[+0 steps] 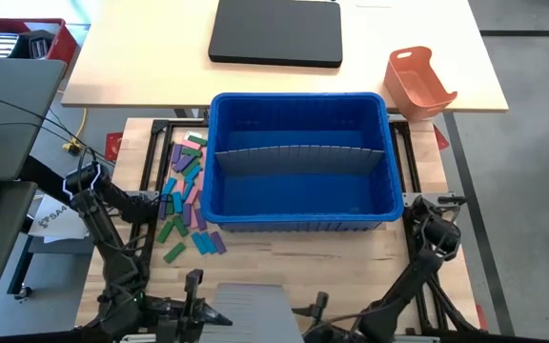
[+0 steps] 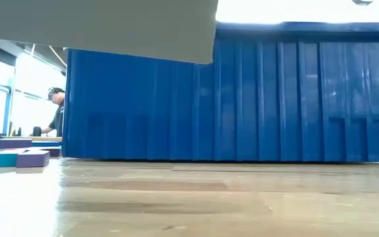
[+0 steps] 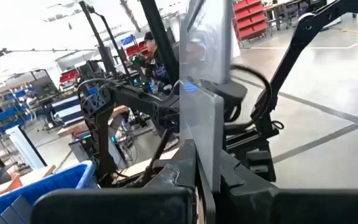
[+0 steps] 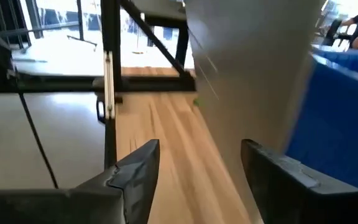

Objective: Sort blocks
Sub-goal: Insert the bin divider into the blue bin

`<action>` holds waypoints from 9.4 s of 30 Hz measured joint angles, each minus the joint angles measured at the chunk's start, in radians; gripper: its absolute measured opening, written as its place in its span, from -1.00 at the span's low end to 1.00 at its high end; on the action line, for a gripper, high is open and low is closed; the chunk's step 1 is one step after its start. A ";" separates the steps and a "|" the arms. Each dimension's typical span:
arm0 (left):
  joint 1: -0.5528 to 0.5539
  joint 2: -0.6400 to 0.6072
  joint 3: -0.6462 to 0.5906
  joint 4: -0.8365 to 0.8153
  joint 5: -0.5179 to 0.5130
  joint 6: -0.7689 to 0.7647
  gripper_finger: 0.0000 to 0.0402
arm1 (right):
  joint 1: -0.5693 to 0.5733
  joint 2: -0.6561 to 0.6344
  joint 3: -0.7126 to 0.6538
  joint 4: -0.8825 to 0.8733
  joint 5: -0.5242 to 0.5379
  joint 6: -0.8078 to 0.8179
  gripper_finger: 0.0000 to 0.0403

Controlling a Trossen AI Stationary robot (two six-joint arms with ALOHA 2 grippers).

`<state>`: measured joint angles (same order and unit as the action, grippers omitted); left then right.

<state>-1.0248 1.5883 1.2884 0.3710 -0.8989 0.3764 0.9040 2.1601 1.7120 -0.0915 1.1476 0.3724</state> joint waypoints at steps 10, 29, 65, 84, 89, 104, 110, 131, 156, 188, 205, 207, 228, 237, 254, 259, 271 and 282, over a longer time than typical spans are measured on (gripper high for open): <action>-0.010 0.000 0.000 -0.001 -0.014 -0.008 -0.98 | 0.001 0.000 0.079 0.141 -0.027 -0.323 0.09; -0.024 0.000 0.000 0.049 0.076 0.002 -0.98 | 0.014 0.000 0.172 -0.447 0.022 0.213 0.09; 0.044 -0.004 0.006 -0.566 -0.261 -0.543 -0.97 | 0.050 -0.020 0.168 -0.393 -0.099 0.272 -0.97; 0.064 0.120 -0.005 -0.861 -0.235 -0.814 -0.64 | -0.031 -0.146 0.175 -1.134 -0.422 0.763 -0.99; 0.059 0.123 -0.003 -1.117 -0.179 -1.083 -0.33 | -0.036 -0.146 0.175 -1.214 -0.462 0.801 -0.99; -0.101 0.052 -0.001 -1.244 -0.591 -1.315 -0.15 | -0.062 -0.213 0.173 -1.327 -0.831 0.787 -0.99; -0.055 0.048 0.001 -1.227 -0.589 -1.329 -0.15 | -0.110 -0.213 0.172 -1.293 -0.906 0.725 -0.99; 0.157 0.091 0.001 -1.057 -0.047 -0.943 -0.15 | -0.124 -0.212 0.172 -1.164 -0.844 0.542 -0.99; 0.119 0.150 0.000 -1.032 0.017 -0.871 -0.97 | -0.062 -0.211 0.172 -1.129 -0.612 0.560 -0.81; 0.110 0.150 0.000 -1.105 0.127 -0.999 -0.99 | -0.041 -0.209 -0.007 -0.960 -0.396 0.505 -0.10; 0.141 0.150 0.000 -1.104 0.161 -1.000 -0.98 | -0.143 -0.211 0.106 -0.810 -0.507 0.186 -0.10; 0.141 0.150 0.000 -1.104 0.160 -1.000 -0.98 | -0.152 -0.207 0.106 -0.843 -0.537 0.200 -0.10; 0.141 0.133 0.000 -1.036 0.142 -0.922 -0.85 | -0.210 -0.106 0.106 -0.929 -0.611 0.322 -0.93; 0.111 -0.053 0.005 -1.193 -0.005 -0.945 -0.47 | -0.126 -0.133 0.106 -1.038 -0.603 0.559 -0.98; 0.474 -0.249 0.001 -1.353 0.317 -0.646 0.03 | 0.095 -0.285 0.106 -1.056 -0.267 0.768 -0.99; 0.575 -0.186 0.000 -1.303 0.345 -0.574 0.06 | 0.121 -0.279 0.106 -1.049 -0.265 0.816 -0.99; 0.675 -0.023 0.002 -1.058 0.439 -0.479 -0.14 | 0.159 -0.277 0.106 -1.019 -0.233 0.833 -1.00; 0.682 0.007 -0.001 -1.046 0.355 -0.506 -0.67 | 0.159 -0.240 0.106 -1.004 -0.244 0.832 -1.00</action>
<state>-0.3425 1.5955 1.2873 -0.6751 -0.5435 -0.1293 1.0632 1.9202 1.8183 -1.0952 0.9033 1.2045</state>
